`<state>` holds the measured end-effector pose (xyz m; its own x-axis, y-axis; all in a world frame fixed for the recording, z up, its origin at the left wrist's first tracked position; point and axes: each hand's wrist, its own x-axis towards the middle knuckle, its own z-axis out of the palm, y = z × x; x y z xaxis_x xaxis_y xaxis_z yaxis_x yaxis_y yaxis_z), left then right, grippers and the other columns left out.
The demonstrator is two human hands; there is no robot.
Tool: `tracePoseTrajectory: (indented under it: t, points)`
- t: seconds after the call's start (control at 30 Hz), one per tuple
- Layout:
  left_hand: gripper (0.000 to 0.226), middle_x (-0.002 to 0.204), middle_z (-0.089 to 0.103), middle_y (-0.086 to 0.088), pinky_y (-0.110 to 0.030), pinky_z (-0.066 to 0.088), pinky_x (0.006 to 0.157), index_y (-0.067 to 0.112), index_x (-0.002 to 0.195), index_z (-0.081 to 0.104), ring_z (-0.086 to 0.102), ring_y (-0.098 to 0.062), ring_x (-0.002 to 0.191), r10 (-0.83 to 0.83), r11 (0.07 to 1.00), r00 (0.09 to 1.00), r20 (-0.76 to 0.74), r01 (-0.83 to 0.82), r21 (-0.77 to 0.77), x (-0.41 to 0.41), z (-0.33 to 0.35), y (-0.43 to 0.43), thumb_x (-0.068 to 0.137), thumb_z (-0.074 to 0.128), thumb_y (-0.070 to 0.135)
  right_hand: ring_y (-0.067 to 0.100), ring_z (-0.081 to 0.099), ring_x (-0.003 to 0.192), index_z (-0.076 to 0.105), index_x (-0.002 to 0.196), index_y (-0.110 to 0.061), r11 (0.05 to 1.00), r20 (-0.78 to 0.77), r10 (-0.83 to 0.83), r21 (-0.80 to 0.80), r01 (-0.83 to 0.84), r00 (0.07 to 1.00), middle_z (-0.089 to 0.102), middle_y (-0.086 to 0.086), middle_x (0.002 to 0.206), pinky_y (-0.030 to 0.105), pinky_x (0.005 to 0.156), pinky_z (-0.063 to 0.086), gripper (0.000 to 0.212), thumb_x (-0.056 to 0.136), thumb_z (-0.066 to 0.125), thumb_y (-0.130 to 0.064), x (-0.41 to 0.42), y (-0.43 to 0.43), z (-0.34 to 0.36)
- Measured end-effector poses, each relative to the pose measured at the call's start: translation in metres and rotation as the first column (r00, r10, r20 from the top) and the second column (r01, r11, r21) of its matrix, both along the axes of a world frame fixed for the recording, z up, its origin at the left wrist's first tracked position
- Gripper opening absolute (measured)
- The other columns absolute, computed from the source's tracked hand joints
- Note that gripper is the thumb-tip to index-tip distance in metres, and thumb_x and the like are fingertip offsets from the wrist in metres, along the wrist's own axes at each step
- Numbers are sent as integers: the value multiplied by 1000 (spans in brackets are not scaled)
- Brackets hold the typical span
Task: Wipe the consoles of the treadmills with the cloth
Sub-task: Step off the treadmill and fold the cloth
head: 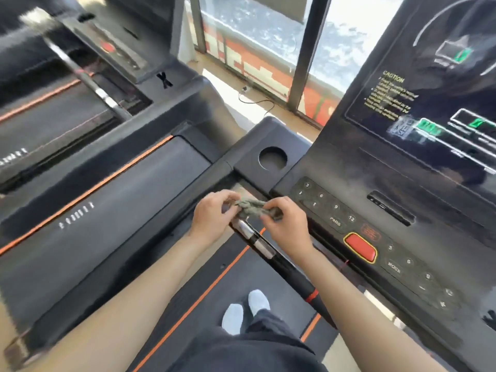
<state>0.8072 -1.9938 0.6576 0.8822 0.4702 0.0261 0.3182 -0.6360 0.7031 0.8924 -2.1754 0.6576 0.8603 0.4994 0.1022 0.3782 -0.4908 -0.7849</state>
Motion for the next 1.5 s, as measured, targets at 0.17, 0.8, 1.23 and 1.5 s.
tracePoseTrajectory:
  t: [0.17, 0.8, 1.23, 1.5]
  points:
    - [25, 94, 77, -1, -9, 49, 73, 9, 111, 76, 69, -1, 77, 201, 887, 978, -48, -203, -414, -59, 18, 5, 86, 77, 3, 9, 59, 76, 60, 90, -22, 979, -275, 170, 160, -129, 946, 64, -5, 83, 21, 70, 49, 21, 79, 78, -15, -21, 16, 15]
    - [14, 83, 69, 2, -24, 46, 75, 8, 92, 73, 59, -8, 77, 792, 453, 607, -66, -657, -602, -352, -22, -38, 97, 65, 18, 11, 34, 54, 49, 58, -17, 217, -422, 863, -191, -957, 280, 41, -3, 58, 28, 53, 29, 42, 94, 64, -31, -231, 131, -13]
    - [18, 69, 62, 11, -24, 39, 61, 23, 84, 72, 51, -2, 64, 988, 10, 100, -116, -796, -605, -694, -57, -121, 100, 64, 24, 16, 51, 72, 62, 68, -30, -284, -338, 928, -371, -884, -156, 56, -7, 68, 26, 63, 35, 18, 72, 70, -15, -574, 179, -49]
    - [14, 81, 69, -11, -22, 48, 64, 7, 90, 74, 60, -7, 68, 951, -308, -262, -166, -741, -597, -874, -67, -130, 99, 64, 13, 0, 51, 61, 74, 85, -23, -415, -476, 829, -168, -894, -295, 60, -13, 65, 15, 62, 40, 20, 88, 66, -4, -763, 230, -78]
